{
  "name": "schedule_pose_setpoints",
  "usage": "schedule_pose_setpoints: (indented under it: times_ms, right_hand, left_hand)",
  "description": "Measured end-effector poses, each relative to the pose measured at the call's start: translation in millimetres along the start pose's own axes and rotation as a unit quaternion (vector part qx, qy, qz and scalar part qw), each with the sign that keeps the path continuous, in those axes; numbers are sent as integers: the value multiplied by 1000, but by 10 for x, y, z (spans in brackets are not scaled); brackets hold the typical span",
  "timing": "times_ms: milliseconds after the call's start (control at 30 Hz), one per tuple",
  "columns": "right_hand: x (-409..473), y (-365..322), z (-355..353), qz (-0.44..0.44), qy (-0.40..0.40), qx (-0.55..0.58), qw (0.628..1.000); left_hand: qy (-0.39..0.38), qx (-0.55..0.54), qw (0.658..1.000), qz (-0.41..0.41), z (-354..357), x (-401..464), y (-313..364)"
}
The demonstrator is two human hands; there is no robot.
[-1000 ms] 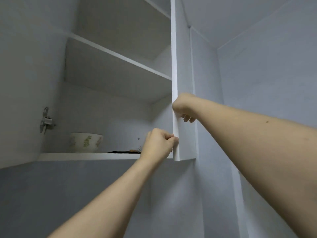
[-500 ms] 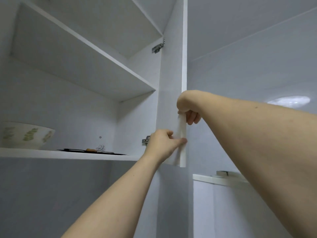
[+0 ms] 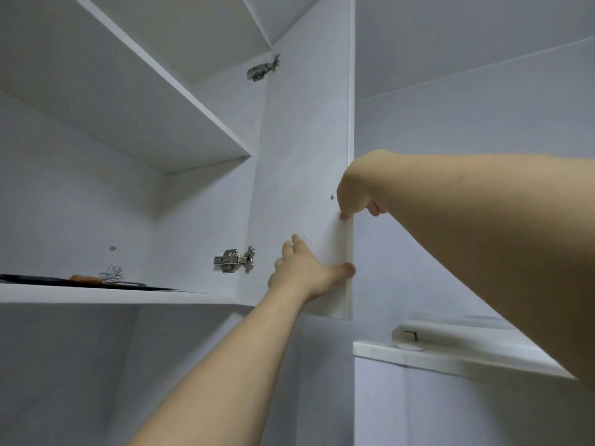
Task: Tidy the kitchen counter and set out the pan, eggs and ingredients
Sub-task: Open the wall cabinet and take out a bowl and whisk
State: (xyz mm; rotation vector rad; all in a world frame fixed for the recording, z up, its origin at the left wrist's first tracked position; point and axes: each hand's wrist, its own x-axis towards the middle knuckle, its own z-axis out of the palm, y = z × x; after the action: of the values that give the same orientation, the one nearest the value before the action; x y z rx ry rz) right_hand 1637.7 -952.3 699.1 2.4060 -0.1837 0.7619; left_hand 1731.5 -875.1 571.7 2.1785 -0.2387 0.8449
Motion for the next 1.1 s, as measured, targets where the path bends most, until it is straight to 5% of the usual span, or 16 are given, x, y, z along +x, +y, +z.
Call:
schedule_pose_setpoints:
  times_ms: [67,267,667,1100]
  right_hand:
    - [99,-12,108,-8,-34,-97,995]
    - [359,105,508,-32,-28,-149,988]
    - [847,310,1248,-1,19,-59,998]
    - [724,399,843,-15,25,-9,1000]
  left_hand:
    - [22,37,999,-1,129,49,7]
    - [47,95,994,7,412,200,115]
    - [54,128,990,-9,843,530,167]
    - [43,223,971,72,469,582,-55]
